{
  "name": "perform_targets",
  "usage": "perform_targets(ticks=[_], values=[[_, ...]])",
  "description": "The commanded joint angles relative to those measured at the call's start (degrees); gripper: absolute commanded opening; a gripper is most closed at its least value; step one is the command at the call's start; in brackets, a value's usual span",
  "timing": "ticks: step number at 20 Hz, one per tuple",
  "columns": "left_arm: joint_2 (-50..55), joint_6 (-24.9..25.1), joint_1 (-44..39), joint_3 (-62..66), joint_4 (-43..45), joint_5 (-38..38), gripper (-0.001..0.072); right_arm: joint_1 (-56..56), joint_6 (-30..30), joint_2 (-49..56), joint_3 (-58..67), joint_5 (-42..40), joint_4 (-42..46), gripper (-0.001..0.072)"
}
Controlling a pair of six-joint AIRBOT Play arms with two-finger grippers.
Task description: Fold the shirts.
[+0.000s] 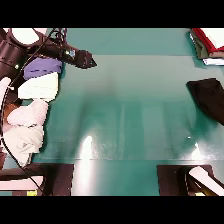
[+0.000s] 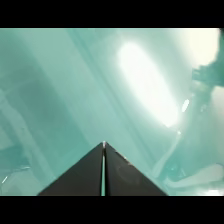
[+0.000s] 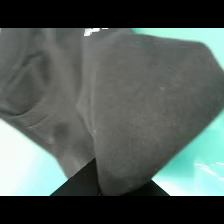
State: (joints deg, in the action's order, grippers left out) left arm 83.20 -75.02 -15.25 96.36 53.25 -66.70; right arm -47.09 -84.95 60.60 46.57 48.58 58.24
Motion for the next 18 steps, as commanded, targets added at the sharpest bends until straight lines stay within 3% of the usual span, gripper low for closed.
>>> perform_targets(ticks=[1,3,4,6,7,10,15,18], values=[[0.0,0.0,-0.2,0.0,-0.2,0.0,0.0023,-5.0,-0.1,-0.2,-1.7,3.6,6.8,0.0016],[0.0,0.0,-0.2,0.0,-0.1,0.2,0.0023,-5.0,-0.1,-0.3,-1.0,6.4,12.4,0.0022],[0.0,0.1,-0.2,0.0,-0.1,0.2,0.0023,-5.0,0.1,-0.3,-0.3,7.9,15.3,0.0132],[0.0,0.0,-0.2,0.0,-0.1,0.3,0.0023,-5.0,1.8,-0.3,2.1,10.9,23.3,0.0672],[0.0,0.1,-0.2,0.0,-0.1,0.3,0.0023,-5.0,1.6,-0.3,4.0,13.2,27.6,0.0716],[0.0,0.1,-0.2,0.0,-0.1,0.2,0.0023,-4.8,-0.3,-0.3,11.2,18.0,29.0,0.0704],[0.0,0.0,-0.2,0.0,-0.1,-0.8,0.0024,5.5,-0.3,-0.4,18.3,20.6,6.9,0.0672],[0.0,0.0,-0.2,0.0,-1.4,-5.5,0.0023,18.0,-0.3,-0.4,20.5,20.6,5.4,0.0671]])
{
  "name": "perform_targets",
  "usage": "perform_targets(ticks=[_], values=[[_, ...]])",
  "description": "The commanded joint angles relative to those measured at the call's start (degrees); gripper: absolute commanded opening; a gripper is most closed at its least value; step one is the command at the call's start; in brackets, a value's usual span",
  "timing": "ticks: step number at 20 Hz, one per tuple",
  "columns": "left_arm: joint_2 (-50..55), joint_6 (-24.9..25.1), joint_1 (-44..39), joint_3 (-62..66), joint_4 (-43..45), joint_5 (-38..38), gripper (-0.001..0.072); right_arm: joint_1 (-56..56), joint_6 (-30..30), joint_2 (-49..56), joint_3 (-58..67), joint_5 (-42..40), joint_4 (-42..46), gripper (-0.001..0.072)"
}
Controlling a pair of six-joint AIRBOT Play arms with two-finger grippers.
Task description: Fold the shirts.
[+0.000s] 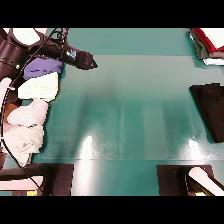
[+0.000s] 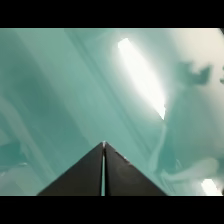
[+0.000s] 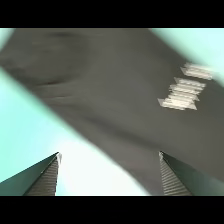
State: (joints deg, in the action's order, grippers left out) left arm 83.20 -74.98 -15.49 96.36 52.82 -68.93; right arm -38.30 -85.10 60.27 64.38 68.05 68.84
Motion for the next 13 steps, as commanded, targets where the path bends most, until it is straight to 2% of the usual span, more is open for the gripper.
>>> perform_targets(ticks=[1,2,3,4,5,8,13], values=[[0.0,0.0,0.0,0.0,-1.0,-3.1,0.0023,13.1,-0.1,0.0,3.5,0.9,-4.7,0.067],[0.0,0.0,0.0,0.0,-1.0,-2.7,0.0023,17.0,-0.1,0.0,4.3,0.9,-4.1,0.0644],[0.0,0.0,0.0,0.0,-1.0,-2.2,0.0023,20.1,-0.1,0.0,5.0,0.9,-4.2,0.0462],[0.0,0.0,0.0,0.0,-1.0,-1.7,0.0024,23.3,-0.1,0.0,5.6,1.0,-4.2,0.0189],[0.0,0.0,0.0,0.0,-1.0,-1.3,0.0023,25.8,-0.1,0.0,6.1,1.0,-4.2,0.0015],[0.0,0.0,0.0,0.0,-1.0,-0.5,0.0023,31.3,-0.1,0.0,7.5,1.1,-4.2,0.0018],[0.0,0.0,0.0,0.0,-1.0,-0.5,0.0024,33.4,-0.1,0.0,7.5,1.2,-4.3,0.0018]])
